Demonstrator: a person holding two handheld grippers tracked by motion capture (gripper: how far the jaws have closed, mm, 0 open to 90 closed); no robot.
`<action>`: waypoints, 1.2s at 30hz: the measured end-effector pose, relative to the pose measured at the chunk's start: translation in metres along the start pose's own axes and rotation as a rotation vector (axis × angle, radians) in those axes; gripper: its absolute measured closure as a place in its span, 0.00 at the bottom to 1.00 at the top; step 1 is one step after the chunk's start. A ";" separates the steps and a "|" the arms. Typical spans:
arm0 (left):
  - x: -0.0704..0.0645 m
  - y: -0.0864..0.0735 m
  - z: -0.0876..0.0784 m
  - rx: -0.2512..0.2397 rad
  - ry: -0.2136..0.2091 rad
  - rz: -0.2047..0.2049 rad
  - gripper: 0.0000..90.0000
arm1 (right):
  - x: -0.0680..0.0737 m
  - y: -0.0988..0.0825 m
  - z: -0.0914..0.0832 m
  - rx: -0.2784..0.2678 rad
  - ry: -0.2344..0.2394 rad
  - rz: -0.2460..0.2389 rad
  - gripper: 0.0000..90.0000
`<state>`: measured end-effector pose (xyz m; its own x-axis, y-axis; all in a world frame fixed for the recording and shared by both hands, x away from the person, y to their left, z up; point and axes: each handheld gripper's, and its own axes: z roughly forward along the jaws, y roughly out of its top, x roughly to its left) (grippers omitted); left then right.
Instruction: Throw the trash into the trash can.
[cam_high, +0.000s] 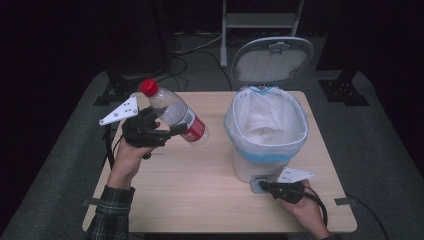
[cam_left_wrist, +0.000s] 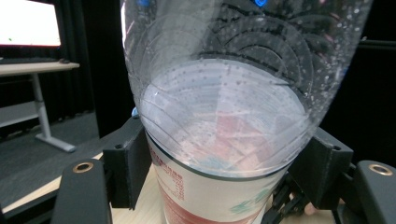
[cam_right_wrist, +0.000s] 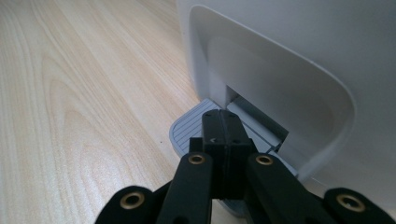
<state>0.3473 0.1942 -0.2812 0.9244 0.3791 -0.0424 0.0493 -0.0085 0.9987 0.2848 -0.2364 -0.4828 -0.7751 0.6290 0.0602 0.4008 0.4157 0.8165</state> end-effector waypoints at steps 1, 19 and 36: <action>0.002 0.004 0.002 -0.013 -0.011 -0.005 0.32 | 0.000 0.000 0.000 0.000 0.000 -0.001 1.00; 0.004 0.036 0.029 -0.080 -0.076 0.009 0.32 | 0.000 0.000 0.000 0.000 0.001 0.001 1.00; -0.002 0.053 0.074 -0.113 -0.135 0.021 0.32 | 0.000 0.000 0.000 0.000 0.001 0.000 1.00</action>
<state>0.3758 0.1244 -0.2304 0.9675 0.2521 -0.0175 -0.0059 0.0916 0.9958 0.2850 -0.2366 -0.4828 -0.7756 0.6283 0.0611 0.4010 0.4157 0.8163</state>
